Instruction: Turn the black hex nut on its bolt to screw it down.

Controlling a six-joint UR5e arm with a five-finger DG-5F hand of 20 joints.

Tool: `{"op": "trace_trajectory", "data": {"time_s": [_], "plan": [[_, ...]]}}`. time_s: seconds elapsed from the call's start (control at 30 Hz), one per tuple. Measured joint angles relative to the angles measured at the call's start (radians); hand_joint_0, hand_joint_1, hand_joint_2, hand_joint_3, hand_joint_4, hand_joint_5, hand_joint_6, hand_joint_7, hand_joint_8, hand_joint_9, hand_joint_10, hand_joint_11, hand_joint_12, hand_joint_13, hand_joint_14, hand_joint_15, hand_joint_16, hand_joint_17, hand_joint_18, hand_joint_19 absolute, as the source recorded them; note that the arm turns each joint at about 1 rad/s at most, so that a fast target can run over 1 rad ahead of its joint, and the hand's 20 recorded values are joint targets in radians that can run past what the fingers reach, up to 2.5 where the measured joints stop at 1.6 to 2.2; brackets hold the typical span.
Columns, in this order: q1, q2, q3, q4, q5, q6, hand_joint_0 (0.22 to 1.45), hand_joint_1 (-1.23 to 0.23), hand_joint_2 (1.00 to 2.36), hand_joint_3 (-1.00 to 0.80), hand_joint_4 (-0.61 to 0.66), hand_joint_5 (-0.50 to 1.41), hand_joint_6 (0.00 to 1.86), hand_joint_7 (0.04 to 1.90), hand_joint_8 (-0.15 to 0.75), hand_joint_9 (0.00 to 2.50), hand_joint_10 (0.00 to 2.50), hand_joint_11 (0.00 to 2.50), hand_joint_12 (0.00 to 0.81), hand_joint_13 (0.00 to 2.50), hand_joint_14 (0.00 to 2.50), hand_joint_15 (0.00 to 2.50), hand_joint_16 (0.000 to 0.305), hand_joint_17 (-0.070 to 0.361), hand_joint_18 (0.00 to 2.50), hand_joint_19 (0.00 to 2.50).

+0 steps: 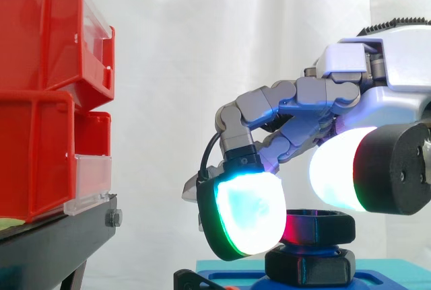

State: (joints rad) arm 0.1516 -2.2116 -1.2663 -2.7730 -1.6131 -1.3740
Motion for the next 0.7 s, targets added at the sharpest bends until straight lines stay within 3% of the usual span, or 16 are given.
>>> {"op": "trace_trajectory", "data": {"time_s": [0.3,0.7], "plan": [[-0.01,0.0,0.0,-0.003,-0.021,-0.027,0.52,-0.31,1.0,-0.5,0.15,-0.02,0.5,1.42,0.229,0.69,0.01,0.17,0.274,0.48,0.0,0.0,0.043,0.096,0.41,0.28],[-0.04,-0.018,0.0,0.004,-0.07,-0.033,0.52,-0.3,1.0,-0.5,0.15,-0.02,0.5,1.42,0.227,0.69,0.01,0.17,0.274,0.48,0.0,0.0,0.043,0.096,0.41,0.28]]}}
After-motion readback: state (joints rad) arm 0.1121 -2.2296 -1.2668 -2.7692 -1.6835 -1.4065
